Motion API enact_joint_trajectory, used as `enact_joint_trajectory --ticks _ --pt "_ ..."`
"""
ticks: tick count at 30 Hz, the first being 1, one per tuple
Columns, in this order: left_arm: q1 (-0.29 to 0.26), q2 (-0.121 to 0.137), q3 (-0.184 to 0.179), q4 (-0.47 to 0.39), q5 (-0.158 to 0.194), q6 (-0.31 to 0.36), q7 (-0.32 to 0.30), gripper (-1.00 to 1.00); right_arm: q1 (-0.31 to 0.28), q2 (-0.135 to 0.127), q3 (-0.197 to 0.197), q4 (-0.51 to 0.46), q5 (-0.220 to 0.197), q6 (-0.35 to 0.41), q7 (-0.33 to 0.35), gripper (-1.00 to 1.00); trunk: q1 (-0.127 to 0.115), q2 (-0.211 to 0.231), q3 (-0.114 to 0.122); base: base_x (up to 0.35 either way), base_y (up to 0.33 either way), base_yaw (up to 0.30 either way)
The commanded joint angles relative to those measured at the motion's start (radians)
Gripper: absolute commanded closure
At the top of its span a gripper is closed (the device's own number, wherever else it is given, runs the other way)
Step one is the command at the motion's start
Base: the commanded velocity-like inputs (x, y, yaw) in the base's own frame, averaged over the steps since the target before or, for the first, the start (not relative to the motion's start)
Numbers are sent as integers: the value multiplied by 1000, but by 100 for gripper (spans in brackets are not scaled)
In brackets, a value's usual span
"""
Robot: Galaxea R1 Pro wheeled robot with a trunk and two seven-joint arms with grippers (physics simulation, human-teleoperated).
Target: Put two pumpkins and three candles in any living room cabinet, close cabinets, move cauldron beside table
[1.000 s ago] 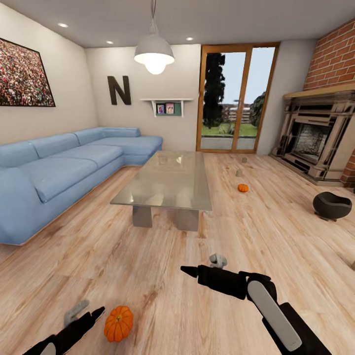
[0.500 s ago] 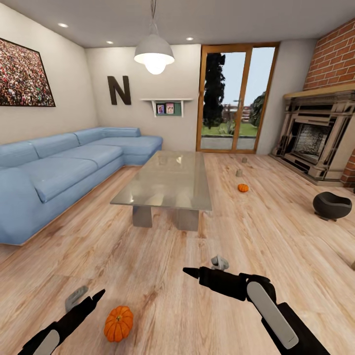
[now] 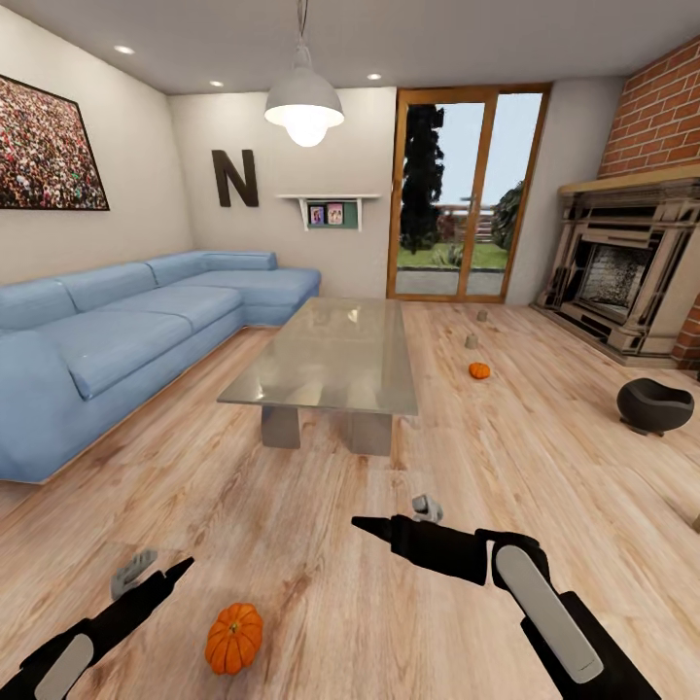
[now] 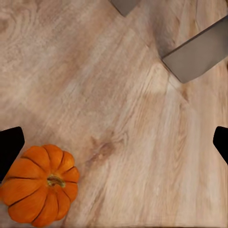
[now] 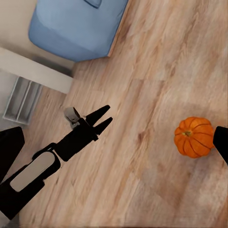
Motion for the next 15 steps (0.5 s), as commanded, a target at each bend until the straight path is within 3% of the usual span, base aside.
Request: enact_joint_trajectory --ticks 1,6,15 --pt "-1 1 4 2 15 16 -4 -100 -1 1 0 -6 -2 8 7 -100 0 0 -1 0 0 0" --pt "-2 4 6 0 28 44 -5 -100 -1 -1 -1 -26 -33 36 29 -100 0 0 -1 0 17 0" --pt "-2 15 8 8 49 94 -25 -100 -1 -3 -2 -29 -84 80 48 -100 0 0 -1 0 138 0"
